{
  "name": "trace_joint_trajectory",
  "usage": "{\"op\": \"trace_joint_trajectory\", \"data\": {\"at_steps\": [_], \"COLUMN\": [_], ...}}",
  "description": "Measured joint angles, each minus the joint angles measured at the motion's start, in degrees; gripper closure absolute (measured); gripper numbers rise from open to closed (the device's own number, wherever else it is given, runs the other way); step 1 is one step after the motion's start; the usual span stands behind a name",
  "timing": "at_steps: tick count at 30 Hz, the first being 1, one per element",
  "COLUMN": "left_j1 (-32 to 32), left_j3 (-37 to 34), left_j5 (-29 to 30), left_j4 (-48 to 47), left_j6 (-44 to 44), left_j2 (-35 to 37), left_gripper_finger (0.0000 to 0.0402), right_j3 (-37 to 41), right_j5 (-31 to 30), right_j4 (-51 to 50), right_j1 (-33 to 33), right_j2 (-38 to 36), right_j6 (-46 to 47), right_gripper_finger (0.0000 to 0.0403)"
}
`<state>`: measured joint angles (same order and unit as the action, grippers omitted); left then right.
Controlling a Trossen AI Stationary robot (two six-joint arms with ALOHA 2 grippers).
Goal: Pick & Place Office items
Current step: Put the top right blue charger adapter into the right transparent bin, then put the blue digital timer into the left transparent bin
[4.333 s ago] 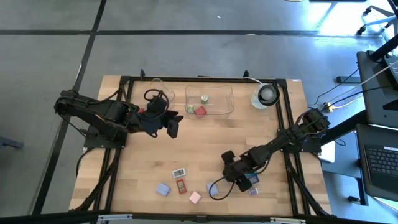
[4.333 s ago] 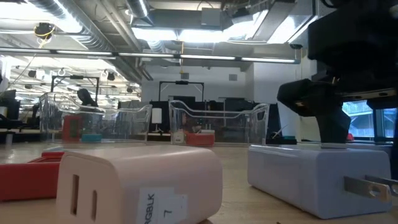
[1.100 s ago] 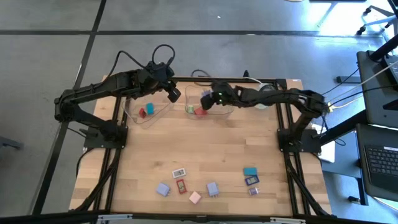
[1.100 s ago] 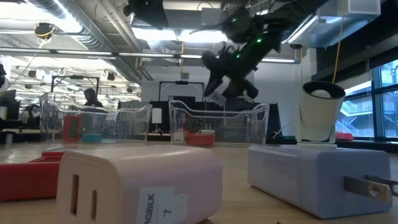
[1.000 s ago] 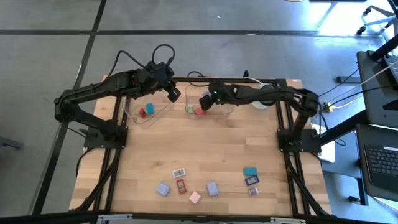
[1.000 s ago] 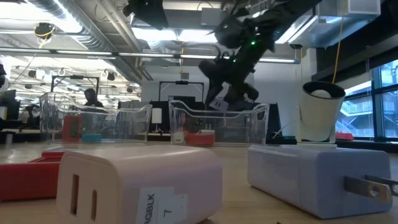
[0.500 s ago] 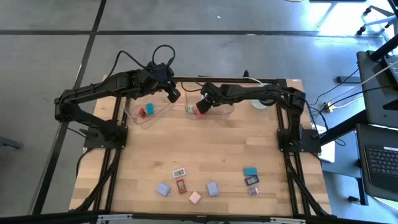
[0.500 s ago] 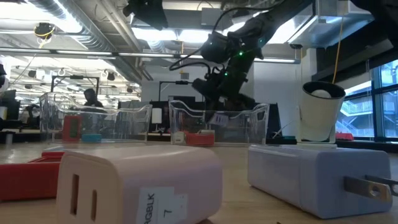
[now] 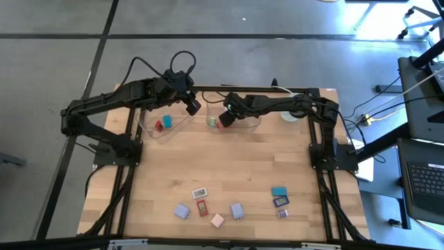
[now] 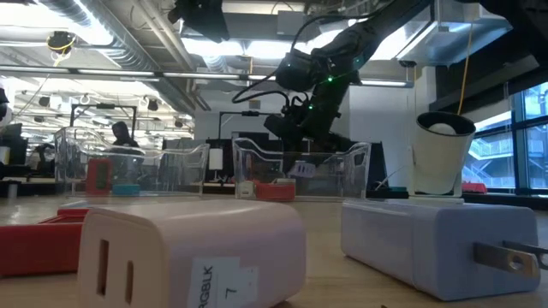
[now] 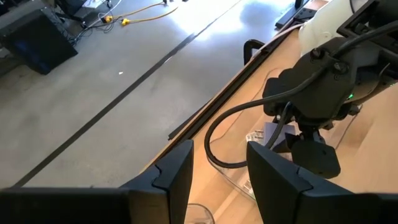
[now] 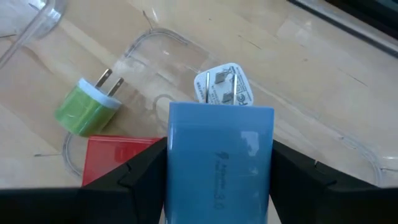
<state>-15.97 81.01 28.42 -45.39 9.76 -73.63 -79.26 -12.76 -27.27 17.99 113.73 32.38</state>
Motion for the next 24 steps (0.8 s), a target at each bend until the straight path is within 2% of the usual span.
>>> {"op": "trace_joint_trajectory", "data": {"at_steps": [8,14,19,24], "left_j1": [0.0,0.0,0.0,0.0], "left_j3": [0.0,0.0,0.0,0.0], "left_j5": [-0.01,-0.02,-0.04,-0.04], "left_j4": [-0.03,-0.5,-2.27,-2.86], "left_j6": [0.0,0.14,1.49,2.12], "left_j2": [0.0,0.02,0.02,0.02], "left_gripper_finger": [0.0256,0.0256,0.0256,0.0256], "right_j3": [0.0,0.05,0.07,0.07], "right_j5": [0.45,3.4,4.55,7.27], "right_j4": [0.03,-0.26,-3.21,-15.99], "right_j1": [-0.01,-0.04,-0.48,-4.37], "right_j2": [0.0,-1.1,-7.07,-15.56], "right_j6": [0.0,1.49,1.49,-0.14], "right_gripper_finger": [0.0146,0.0145,0.0151,0.0164]}}
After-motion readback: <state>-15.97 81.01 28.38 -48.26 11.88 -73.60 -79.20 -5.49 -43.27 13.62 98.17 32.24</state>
